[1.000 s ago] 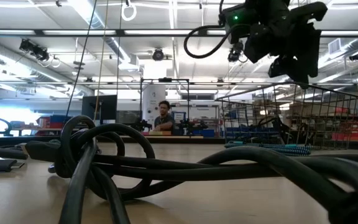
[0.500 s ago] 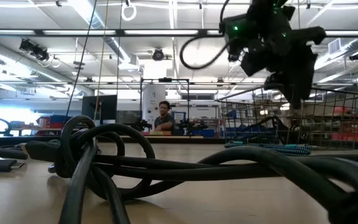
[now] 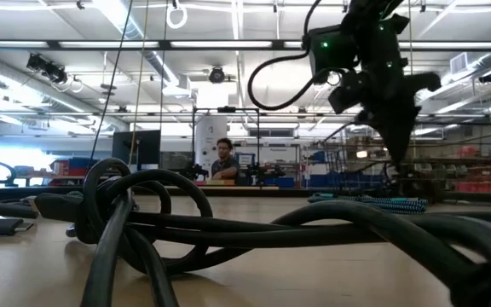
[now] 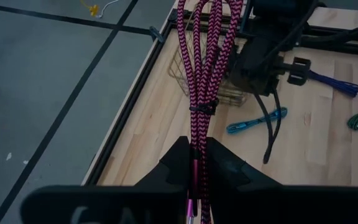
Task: Pick and place USB-C Cables
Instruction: Put the pink charger cable into the wire basket
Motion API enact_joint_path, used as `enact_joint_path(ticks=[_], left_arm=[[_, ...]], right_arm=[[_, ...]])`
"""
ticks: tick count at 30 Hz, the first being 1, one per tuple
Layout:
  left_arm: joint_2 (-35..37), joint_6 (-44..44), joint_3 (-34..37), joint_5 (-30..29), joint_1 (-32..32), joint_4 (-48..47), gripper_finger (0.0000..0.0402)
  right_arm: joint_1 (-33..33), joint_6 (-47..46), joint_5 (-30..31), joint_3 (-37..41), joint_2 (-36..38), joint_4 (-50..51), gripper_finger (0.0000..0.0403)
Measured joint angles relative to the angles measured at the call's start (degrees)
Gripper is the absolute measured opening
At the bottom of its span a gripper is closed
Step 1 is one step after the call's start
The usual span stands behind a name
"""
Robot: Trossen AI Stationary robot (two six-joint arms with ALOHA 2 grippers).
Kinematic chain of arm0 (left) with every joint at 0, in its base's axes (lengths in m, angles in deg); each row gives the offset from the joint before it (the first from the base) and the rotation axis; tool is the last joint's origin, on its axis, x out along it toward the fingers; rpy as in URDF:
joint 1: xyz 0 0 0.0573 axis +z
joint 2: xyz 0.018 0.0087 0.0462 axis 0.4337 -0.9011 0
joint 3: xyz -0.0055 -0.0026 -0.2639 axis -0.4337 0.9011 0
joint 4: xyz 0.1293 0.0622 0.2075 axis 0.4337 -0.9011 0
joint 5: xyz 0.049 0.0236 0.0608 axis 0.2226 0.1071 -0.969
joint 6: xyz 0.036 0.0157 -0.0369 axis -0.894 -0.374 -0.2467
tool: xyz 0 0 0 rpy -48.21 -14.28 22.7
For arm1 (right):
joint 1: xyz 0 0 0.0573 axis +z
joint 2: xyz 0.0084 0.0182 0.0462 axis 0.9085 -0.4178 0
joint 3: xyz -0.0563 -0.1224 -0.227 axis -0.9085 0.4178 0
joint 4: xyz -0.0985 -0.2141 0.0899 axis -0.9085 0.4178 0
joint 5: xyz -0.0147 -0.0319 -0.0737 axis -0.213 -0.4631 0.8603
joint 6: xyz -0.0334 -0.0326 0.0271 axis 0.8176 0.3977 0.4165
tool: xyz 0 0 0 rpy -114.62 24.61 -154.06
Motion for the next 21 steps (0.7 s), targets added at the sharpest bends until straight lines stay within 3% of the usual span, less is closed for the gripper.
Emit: enact_joint_path(ticks=[2,5,21], left_arm=[[0.01,0.02,0.00,0.02,0.00,0.00,0.0032],[0.00,0.42,0.00,0.02,0.00,0.00,0.0032],[0.00,0.38,0.02,0.02,0.00,-0.10,0.0032]], right_arm=[[-0.04,-0.96,3.20,-0.11,0.08,-0.28,0.0019],[0.17,-1.14,5.23,-0.58,-0.05,-0.14,0.0019],[-2.18,1.57,6.09,-13.35,-0.18,-0.89,0.0002]])
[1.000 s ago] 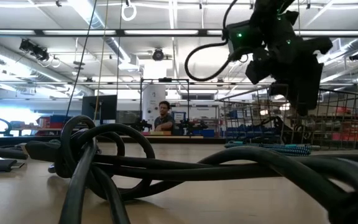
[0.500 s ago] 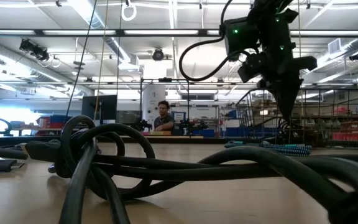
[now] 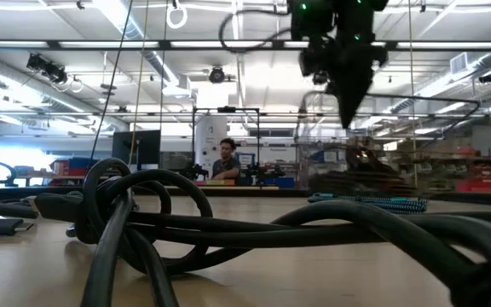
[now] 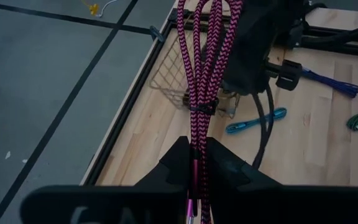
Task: Pick and place USB-C Cables
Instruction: Put the pink charger cable into the wire basket
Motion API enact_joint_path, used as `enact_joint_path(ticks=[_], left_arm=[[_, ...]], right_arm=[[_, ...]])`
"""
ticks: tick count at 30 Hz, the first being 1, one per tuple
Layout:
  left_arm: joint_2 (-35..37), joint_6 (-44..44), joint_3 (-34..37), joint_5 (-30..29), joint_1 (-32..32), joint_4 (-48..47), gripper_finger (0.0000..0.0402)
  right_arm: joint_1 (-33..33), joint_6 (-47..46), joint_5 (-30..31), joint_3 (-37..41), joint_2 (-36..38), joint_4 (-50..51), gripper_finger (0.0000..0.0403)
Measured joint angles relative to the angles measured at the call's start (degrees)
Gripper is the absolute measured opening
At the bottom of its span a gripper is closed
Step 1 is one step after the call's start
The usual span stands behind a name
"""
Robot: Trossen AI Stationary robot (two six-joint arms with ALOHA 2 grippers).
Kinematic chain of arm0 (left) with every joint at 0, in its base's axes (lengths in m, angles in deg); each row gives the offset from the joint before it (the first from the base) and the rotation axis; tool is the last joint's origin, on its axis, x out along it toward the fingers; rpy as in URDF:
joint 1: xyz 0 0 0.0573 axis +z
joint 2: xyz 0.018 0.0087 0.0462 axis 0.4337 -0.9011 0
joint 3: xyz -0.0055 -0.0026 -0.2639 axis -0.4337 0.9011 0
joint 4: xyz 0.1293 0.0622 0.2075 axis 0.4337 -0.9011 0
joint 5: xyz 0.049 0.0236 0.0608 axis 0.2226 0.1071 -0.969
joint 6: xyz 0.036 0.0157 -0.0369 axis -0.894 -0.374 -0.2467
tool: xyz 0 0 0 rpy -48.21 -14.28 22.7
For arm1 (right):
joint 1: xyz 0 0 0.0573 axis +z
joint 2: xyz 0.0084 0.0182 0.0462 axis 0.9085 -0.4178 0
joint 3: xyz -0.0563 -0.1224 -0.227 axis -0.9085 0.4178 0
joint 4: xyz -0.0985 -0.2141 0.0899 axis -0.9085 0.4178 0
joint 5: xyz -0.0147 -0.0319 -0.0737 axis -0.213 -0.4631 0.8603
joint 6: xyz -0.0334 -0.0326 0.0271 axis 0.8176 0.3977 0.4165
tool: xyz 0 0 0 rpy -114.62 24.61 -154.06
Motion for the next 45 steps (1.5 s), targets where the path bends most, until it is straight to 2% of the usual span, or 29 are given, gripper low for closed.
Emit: enact_joint_path(ticks=[6,9,13,16,25,29,36,45], left_arm=[[0.00,-0.03,-0.01,0.13,0.01,-0.24,0.0032],[0.00,-0.06,0.00,1.77,0.02,-0.32,0.0032],[0.00,-0.20,0.00,2.16,0.00,-0.34,0.0032],[0.00,-0.63,0.00,2.14,0.02,-0.36,0.0032],[0.00,-0.64,0.00,2.14,0.00,-1.98,0.0032],[0.00,-0.62,0.00,2.14,0.02,-3.05,0.0032],[0.00,-1.91,0.00,2.12,0.02,-3.10,0.0032],[0.00,-2.13,0.00,2.12,0.00,-3.13,0.0032]], right_arm=[[-3.10,1.61,1.05,-4.96,0.00,-4.56,0.0002],[-4.55,2.34,-0.77,-5.09,-0.20,-8.17,0.0002],[-5.34,3.04,-2.79,-5.21,-3.33,-11.92,0.0002],[-5.08,4.36,-4.22,-7.72,-8.52,-12.21,0.0001],[-3.70,11.44,-6.94,-30.93,-24.90,-11.87,0.0001],[-3.76,11.53,-8.73,-37.56,-29.28,-11.77,0.0001],[-3.05,10.66,-8.48,-38.53,-34.27,-11.85,0.0001],[-1.66,7.36,-9.21,-38.45,-34.09,-13.73,0.0001]])
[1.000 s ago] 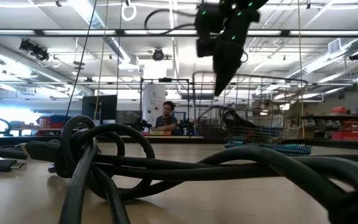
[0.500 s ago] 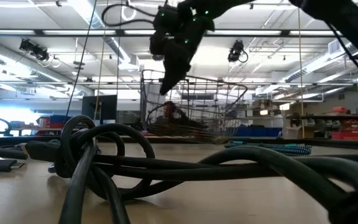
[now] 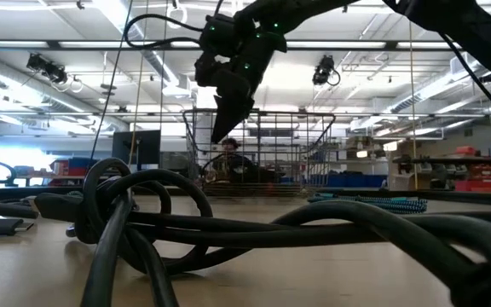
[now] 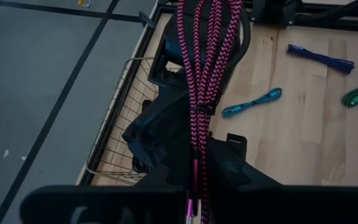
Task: Pick and place USB-C Cables
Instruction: Put the pink charger cable into the wire basket
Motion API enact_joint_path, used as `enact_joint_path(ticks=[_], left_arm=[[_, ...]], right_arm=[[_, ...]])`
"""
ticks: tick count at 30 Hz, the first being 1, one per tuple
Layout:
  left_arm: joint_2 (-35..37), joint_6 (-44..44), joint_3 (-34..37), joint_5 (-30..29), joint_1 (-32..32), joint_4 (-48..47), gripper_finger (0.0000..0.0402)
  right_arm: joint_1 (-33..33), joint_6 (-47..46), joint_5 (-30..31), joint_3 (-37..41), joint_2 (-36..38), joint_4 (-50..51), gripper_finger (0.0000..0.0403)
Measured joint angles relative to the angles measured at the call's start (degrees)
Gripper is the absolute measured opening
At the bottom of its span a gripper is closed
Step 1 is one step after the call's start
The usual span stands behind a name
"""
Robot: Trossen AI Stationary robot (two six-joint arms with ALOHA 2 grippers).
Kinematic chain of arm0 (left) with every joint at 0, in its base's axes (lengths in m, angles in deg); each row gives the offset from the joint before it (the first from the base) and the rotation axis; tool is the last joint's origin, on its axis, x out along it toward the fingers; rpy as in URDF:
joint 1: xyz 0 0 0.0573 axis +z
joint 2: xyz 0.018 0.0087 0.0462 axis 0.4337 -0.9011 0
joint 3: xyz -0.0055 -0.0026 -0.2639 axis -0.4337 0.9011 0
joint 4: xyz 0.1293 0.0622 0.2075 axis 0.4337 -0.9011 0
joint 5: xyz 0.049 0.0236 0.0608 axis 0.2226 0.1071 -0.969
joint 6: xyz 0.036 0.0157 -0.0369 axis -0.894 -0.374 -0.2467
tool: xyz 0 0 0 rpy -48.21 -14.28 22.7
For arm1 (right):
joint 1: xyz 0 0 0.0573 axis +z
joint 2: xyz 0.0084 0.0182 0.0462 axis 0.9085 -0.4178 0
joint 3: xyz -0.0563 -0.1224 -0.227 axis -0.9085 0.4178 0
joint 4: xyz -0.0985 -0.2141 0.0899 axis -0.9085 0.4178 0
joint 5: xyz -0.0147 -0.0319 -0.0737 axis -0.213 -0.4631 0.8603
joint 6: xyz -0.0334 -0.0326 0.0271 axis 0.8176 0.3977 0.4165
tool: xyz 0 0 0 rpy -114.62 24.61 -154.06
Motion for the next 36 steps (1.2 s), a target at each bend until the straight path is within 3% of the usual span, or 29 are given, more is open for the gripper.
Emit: enact_joint_path(ticks=[28,36], left_arm=[[0.00,0.61,0.00,0.00,0.02,-0.22,0.0032],[0.00,0.61,0.00,0.00,0.02,-0.22,0.0032]], right_arm=[[2.92,-3.49,2.28,8.32,-0.27,-8.96,0.0003],[5.74,-5.17,5.79,9.25,-0.43,-10.43,0.0004]])
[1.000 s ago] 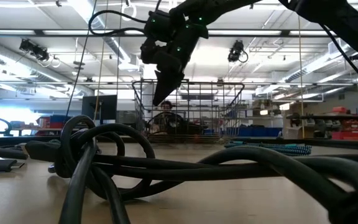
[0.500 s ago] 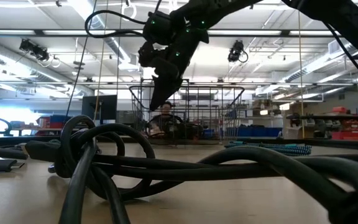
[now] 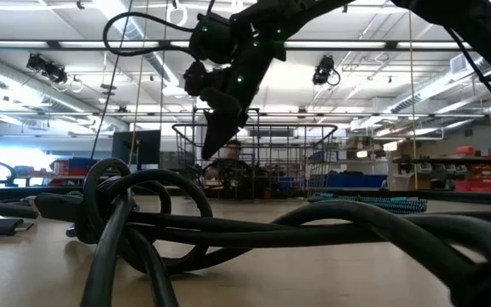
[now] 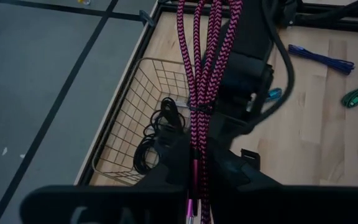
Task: Pick and place USB-C Cables
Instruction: Put the pink charger cable into the wire basket
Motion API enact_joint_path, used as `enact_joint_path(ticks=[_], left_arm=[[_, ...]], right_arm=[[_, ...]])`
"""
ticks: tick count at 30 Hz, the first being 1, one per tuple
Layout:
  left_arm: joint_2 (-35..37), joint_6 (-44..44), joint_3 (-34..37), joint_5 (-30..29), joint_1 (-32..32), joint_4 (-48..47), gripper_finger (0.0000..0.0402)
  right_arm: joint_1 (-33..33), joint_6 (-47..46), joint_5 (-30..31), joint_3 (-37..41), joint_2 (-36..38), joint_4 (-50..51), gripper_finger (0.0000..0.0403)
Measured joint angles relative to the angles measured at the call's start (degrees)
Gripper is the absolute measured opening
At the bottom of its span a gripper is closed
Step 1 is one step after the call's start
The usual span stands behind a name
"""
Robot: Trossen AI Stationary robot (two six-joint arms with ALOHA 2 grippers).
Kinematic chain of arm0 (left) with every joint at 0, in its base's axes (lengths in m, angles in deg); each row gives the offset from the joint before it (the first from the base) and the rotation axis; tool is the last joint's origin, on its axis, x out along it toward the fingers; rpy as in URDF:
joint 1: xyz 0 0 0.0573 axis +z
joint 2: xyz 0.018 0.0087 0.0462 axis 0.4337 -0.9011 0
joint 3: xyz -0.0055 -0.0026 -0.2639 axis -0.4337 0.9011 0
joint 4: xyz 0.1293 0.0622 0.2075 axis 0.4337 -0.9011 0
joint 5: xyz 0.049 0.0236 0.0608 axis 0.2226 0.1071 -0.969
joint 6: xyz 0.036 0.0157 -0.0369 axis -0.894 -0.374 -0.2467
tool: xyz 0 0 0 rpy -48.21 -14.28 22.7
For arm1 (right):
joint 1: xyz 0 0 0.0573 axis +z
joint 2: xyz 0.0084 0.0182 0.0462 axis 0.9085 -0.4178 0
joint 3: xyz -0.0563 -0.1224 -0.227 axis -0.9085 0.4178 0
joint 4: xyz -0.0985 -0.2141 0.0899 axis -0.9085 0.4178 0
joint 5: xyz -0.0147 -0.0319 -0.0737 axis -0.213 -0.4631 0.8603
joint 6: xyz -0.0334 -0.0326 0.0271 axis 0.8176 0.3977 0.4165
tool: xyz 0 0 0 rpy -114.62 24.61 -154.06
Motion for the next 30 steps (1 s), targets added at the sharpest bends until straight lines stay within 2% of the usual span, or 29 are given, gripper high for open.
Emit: enact_joint_path(ticks=[7,13,19,30], left_arm=[[0.00,0.02,0.00,0.02,0.00,0.00,0.0032],[0.00,0.00,0.00,0.02,-0.01,0.00,0.0033],[0.00,-0.02,0.00,0.02,-0.02,0.04,0.0034],[0.00,-0.04,0.00,0.02,0.00,0.09,0.0035]], right_arm=[[0.89,0.39,0.11,0.04,0.04,0.48,0.0010],[1.45,-0.04,-4.92,0.26,0.96,1.84,0.0080],[0.75,0.86,-3.56,0.39,3.22,2.03,0.0134],[-0.72,0.92,-3.64,-2.65,5.21,4.09,0.0148]])
